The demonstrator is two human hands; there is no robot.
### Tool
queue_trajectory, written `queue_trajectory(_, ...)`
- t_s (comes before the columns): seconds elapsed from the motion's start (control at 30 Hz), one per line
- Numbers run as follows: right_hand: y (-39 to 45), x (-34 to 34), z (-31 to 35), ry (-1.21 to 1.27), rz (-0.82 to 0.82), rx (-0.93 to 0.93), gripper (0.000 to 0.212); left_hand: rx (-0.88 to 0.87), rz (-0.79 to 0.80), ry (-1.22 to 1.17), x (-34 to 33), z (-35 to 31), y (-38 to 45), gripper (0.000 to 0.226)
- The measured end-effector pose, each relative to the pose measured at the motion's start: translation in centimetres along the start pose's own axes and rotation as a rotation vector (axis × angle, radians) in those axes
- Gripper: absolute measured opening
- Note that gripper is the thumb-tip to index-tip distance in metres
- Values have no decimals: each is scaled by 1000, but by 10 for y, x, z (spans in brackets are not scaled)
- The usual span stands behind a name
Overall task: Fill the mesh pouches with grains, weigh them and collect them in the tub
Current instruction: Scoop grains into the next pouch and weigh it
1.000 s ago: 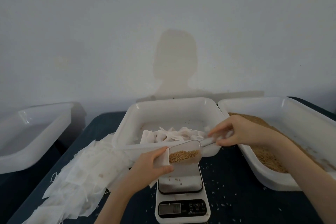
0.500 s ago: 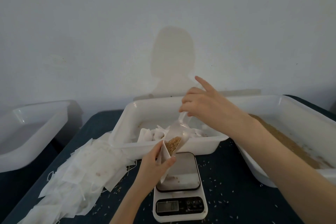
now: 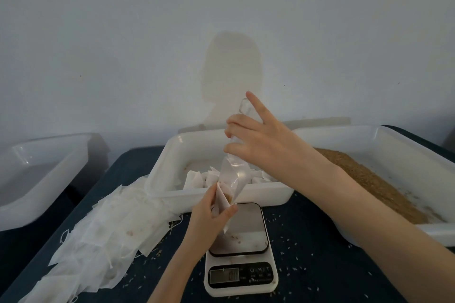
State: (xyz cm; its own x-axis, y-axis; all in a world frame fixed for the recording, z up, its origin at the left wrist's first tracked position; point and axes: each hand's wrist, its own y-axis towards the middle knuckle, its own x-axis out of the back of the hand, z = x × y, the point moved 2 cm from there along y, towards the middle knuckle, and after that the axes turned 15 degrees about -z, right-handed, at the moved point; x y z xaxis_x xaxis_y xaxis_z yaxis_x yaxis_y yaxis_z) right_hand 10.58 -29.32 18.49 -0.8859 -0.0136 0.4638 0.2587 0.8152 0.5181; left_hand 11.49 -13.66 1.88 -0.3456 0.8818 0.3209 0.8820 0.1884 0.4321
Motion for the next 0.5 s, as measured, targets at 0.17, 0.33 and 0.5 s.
queue_trajectory(0.17,-7,-2,-5,-57,-102,-25,59,-34,-9,0,2,-2,2,18)
queue_trajectory(0.33,-33,-23,-16,-54,-110,-198,58,-17,-15,-27,12,-5,3,27)
queue_trajectory(0.5,-53,-33,-18,81,-32,-283,70,15,-19,-41,15,-7,4,37)
